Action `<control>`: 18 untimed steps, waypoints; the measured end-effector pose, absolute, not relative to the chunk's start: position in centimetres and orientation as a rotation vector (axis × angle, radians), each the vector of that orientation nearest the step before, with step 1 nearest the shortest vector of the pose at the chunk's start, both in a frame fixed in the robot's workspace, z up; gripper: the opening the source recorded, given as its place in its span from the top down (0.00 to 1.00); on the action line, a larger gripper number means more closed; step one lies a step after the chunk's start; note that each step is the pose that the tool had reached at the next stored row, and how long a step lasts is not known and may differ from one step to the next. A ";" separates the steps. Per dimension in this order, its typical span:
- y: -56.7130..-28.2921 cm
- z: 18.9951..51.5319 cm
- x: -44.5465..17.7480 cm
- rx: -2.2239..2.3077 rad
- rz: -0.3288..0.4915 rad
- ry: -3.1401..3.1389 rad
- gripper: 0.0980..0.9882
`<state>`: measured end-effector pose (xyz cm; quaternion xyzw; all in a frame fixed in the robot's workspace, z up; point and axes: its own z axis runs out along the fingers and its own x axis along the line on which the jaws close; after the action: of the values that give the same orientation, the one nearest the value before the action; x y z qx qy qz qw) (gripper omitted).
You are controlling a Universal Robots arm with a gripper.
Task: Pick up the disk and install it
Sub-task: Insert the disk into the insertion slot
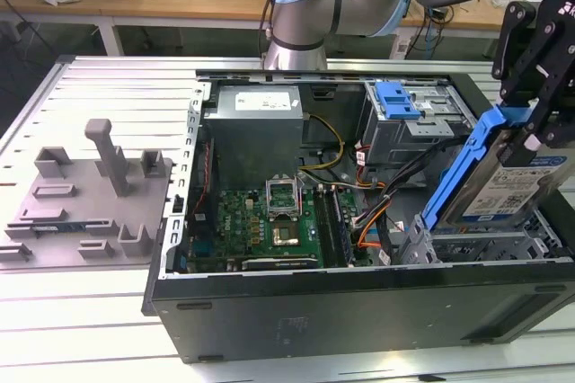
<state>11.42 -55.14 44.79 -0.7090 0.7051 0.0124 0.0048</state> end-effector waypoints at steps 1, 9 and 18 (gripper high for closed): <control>-55.1 44.7 11.4 -2.220 0.039 2.209 0.70; -55.2 44.0 11.4 -2.215 0.039 2.214 0.70; -55.2 43.0 11.4 -2.210 0.039 2.219 0.70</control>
<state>11.43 -55.22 43.02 -0.7055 0.7086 0.0124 0.0049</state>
